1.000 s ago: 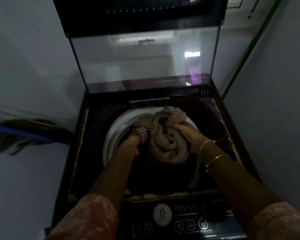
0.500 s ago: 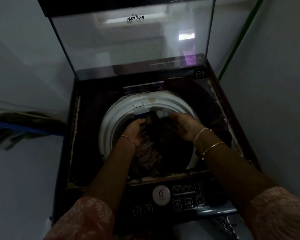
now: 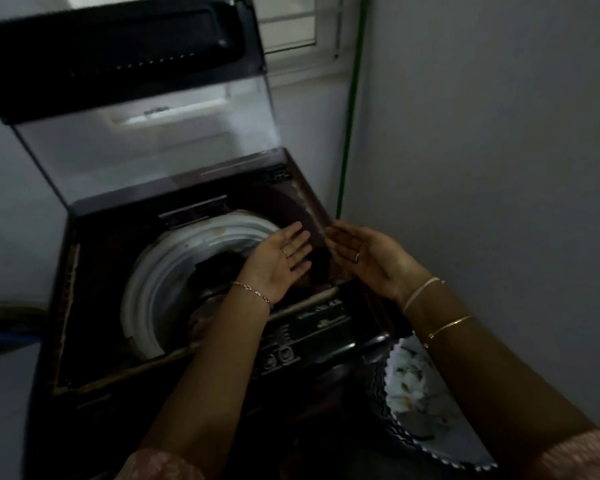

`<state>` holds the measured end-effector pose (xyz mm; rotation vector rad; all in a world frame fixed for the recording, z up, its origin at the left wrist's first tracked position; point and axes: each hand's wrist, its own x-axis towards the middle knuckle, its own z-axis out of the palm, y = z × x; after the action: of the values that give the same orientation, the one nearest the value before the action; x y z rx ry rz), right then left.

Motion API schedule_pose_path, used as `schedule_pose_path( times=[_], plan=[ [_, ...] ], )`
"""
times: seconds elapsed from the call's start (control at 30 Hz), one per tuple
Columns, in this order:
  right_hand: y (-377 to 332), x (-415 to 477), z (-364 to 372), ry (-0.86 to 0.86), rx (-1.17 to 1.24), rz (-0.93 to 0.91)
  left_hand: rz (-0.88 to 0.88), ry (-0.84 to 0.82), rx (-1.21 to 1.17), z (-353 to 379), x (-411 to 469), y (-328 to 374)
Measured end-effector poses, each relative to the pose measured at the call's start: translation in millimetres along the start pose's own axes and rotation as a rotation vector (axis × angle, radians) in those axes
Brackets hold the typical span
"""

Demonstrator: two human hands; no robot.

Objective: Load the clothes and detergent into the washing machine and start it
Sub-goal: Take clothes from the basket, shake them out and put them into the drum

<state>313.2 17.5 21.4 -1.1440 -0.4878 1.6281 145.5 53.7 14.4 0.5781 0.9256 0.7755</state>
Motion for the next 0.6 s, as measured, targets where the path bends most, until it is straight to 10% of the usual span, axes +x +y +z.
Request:
schedule_pose_path(
  times=[0.6],
  plan=[
    [48, -180, -282, 0.395, 0.244, 0.048, -0.369, -0.237, 0.173, 187, -37, -236]
  ],
)
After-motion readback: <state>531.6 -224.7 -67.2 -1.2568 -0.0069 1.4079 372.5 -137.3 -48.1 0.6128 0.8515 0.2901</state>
